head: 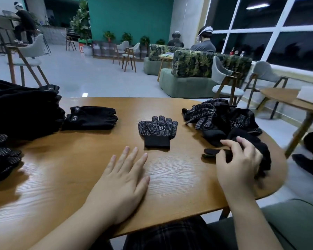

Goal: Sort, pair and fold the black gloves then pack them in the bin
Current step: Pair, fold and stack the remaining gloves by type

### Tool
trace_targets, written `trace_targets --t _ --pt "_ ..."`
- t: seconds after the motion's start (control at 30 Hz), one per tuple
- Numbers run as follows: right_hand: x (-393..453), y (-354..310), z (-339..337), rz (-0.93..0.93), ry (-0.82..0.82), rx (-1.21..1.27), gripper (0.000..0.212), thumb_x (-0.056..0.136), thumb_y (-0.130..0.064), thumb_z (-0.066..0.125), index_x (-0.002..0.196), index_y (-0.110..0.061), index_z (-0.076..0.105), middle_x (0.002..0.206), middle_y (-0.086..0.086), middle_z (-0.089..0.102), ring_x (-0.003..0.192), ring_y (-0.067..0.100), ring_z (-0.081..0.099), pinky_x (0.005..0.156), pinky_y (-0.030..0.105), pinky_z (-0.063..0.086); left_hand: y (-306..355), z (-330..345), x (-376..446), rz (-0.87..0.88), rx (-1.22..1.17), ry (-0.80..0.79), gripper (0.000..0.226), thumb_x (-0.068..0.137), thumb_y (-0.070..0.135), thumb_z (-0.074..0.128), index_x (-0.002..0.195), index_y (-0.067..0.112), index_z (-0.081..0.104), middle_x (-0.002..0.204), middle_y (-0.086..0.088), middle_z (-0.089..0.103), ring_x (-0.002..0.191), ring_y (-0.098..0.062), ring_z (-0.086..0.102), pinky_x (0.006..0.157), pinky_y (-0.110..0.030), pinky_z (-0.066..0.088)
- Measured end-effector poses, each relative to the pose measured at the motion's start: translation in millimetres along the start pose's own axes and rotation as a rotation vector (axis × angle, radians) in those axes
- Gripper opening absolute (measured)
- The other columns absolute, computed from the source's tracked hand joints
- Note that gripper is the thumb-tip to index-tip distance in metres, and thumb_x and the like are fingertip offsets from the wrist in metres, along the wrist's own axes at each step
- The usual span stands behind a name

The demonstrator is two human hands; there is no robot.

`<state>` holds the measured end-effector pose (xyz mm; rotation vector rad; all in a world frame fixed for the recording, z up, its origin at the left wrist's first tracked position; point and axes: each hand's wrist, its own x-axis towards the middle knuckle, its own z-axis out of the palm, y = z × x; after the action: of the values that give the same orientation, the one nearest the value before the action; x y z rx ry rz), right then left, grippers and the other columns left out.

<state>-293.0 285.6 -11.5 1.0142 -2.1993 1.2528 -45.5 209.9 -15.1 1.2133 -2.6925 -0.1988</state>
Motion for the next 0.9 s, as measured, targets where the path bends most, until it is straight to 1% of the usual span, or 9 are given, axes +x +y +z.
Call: trace_targets --t 0.1,0.17,0.3,0.4,0.47,0.57,0.77,0.83,0.9 --pt "10.4 10.1 2.4 0.090 -0.057 -0.150 0.026 0.087 -0.017 0.057 0.107 -0.028 0.069 0.150 0.010 0.030 0.141 0.029 0.012 0.108 0.055 0.016 -0.9 -1.7 -0.5 -0.008 -0.049 0.005 0.103 0.047 0.079 -0.038 0.142 0.044 -0.018 0.144 0.022 -0.033 0.129 0.003 -0.040 0.112 -0.027 -0.021" --pt "14.0 13.1 4.1 0.169 -0.182 -0.218 0.028 0.089 -0.025 0.054 0.113 -0.035 0.066 0.156 0.008 0.018 0.144 0.026 -0.001 0.113 0.054 0.007 -1.4 -2.5 -0.9 -0.008 -0.073 0.016 0.093 0.058 0.078 -0.023 0.144 0.043 -0.015 0.147 0.022 -0.029 0.129 0.004 -0.039 0.111 -0.025 -0.021" --pt "16.3 11.8 4.7 0.223 -0.368 -0.303 0.042 0.094 -0.034 0.046 0.136 -0.033 0.048 0.157 0.006 0.016 0.145 0.022 0.003 0.115 0.051 -0.001 -0.6 -4.2 -0.4 -0.005 -0.091 0.011 0.091 0.060 0.075 -0.022 0.144 0.043 -0.014 0.148 0.023 -0.027 0.128 0.006 -0.039 0.112 -0.025 -0.020" --pt "14.4 9.1 4.5 0.191 -0.346 -0.378 0.056 0.095 -0.037 0.043 0.147 -0.021 0.031 0.157 0.006 0.018 0.144 0.023 0.009 0.114 0.048 0.006 0.2 -4.5 -0.6 -0.010 -0.095 0.008 0.087 0.061 0.069 -0.019 0.144 0.043 -0.014 0.150 0.023 -0.025 0.129 0.006 -0.038 0.112 -0.024 -0.019" --pt "11.1 7.1 2.9 0.148 -0.272 -0.370 0.060 0.093 -0.038 0.045 0.147 -0.018 0.028 0.156 0.006 0.020 0.139 0.024 0.015 0.110 0.047 0.018 0.5 -4.5 -0.7 -0.008 -0.108 0.014 0.096 0.055 0.080 -0.022 0.144 0.044 -0.014 0.150 0.024 -0.024 0.128 0.007 -0.039 0.111 -0.023 -0.019" --pt "8.5 5.7 2.0 0.095 -0.166 -0.252 0.060 0.092 -0.033 0.049 0.146 -0.016 0.031 0.154 0.007 0.026 0.127 0.025 0.024 0.103 0.044 0.030 -0.7 -3.2 -0.1 -0.017 -0.094 0.010 0.112 0.041 0.080 -0.040 0.144 0.045 -0.012 0.146 0.027 -0.024 0.127 0.009 -0.039 0.111 -0.023 -0.019" --pt "3.8 6.5 2.3 -0.117 0.120 -0.018 0.049 0.088 -0.017 0.054 0.135 -0.006 0.048 0.140 0.018 0.046 0.114 0.028 0.036 0.092 0.044 0.042 0.6 -3.3 1.1 -0.025 -0.120 0.026 0.102 0.054 0.082 -0.023 0.146 0.042 -0.006 0.152 0.023 -0.017 0.130 0.008 -0.034 0.112 -0.023 -0.018" --pt "2.4 6.4 1.2 -0.193 0.139 0.057 0.050 0.088 -0.021 0.047 0.136 -0.005 0.048 0.143 0.016 0.043 0.117 0.024 0.038 0.092 0.040 0.043 -0.2 -2.9 1.2 -0.027 -0.099 0.012 0.114 0.042 0.084 -0.035 0.145 0.044 -0.007 0.149 0.026 -0.019 0.130 0.008 -0.034 0.112 -0.023 -0.018" --pt "1.2 6.9 1.8 -0.259 0.091 0.150 0.051 0.091 -0.026 0.040 0.138 -0.007 0.044 0.148 0.012 0.037 0.124 0.024 0.043 0.094 0.041 0.049 -1.3 -2.5 1.0 -0.029 -0.092 0.013 0.114 0.041 0.084 -0.035 0.145 0.044 -0.009 0.146 0.028 -0.021 0.130 0.008 -0.035 0.112 -0.023 -0.018"
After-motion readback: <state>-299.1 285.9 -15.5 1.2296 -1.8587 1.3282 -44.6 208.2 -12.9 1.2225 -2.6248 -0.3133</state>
